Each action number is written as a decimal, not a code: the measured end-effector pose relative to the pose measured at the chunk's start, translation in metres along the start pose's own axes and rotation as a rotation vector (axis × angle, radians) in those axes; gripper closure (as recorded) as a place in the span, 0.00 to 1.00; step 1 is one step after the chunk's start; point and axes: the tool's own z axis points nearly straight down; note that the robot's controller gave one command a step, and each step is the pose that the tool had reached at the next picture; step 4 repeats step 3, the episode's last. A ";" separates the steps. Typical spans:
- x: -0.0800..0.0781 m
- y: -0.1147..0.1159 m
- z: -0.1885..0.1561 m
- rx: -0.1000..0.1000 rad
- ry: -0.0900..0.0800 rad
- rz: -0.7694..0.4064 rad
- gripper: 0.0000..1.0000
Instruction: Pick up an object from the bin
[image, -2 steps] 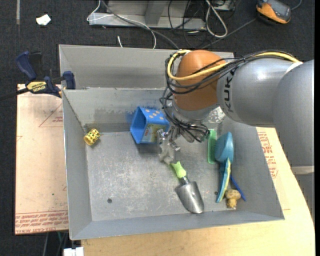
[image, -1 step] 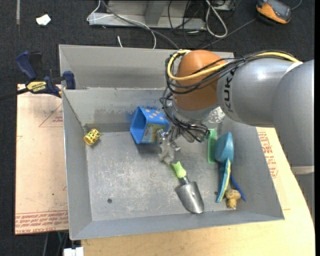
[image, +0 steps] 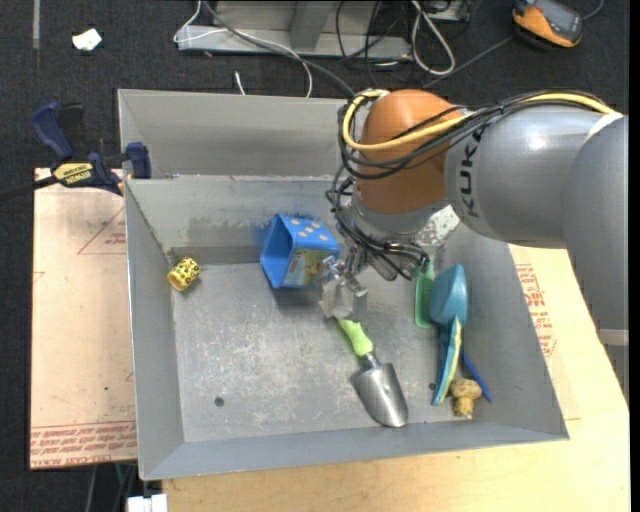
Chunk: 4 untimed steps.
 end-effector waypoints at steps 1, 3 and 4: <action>0.002 0.002 -0.050 0.003 -0.006 0.002 1.00; 0.006 0.006 -0.125 0.005 -0.011 0.004 1.00; 0.006 0.006 -0.125 0.005 -0.011 0.004 1.00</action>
Offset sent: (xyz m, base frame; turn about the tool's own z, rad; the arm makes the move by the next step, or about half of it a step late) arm 0.0020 0.0001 0.1044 0.0019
